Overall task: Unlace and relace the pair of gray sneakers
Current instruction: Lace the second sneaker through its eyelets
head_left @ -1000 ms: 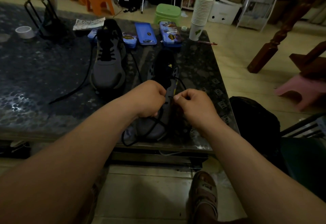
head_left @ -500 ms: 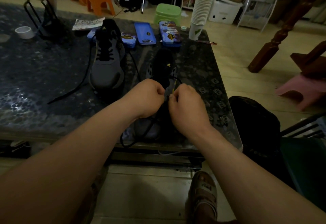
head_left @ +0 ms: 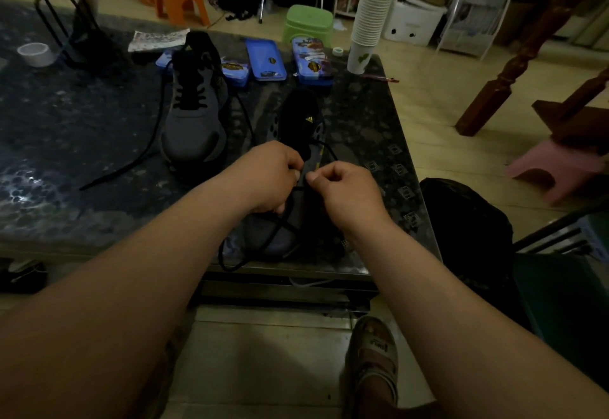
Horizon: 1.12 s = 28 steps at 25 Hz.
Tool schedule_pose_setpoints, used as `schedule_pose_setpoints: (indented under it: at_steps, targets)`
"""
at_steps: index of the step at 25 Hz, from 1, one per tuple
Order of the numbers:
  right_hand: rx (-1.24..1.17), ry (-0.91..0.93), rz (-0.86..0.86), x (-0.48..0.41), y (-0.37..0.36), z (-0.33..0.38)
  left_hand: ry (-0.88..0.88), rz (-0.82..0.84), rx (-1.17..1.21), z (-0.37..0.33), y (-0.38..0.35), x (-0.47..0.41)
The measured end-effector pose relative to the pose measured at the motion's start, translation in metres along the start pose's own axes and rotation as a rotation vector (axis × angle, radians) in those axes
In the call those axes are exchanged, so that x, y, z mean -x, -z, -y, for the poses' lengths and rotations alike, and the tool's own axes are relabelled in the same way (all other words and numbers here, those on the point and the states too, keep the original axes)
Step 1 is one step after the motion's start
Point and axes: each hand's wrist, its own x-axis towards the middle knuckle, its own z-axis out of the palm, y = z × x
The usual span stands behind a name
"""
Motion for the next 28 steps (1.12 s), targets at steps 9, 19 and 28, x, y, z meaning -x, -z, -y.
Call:
schedule_pose_setpoints:
  at_steps: [9, 19, 28]
  targets:
    - [0.004, -0.003, -0.010, 0.001, 0.003, -0.001, 0.005, 0.063, -0.052, 0.003, 0.002, -0.003]
    - [0.242, 0.085, 0.079, 0.004, -0.003, 0.004, -0.028, -0.003, 0.041, 0.010, -0.006, -0.005]
    - [0.284, 0.063, -0.008, 0.003, -0.016, 0.003, -0.111, -0.278, 0.089, 0.013, 0.014, 0.000]
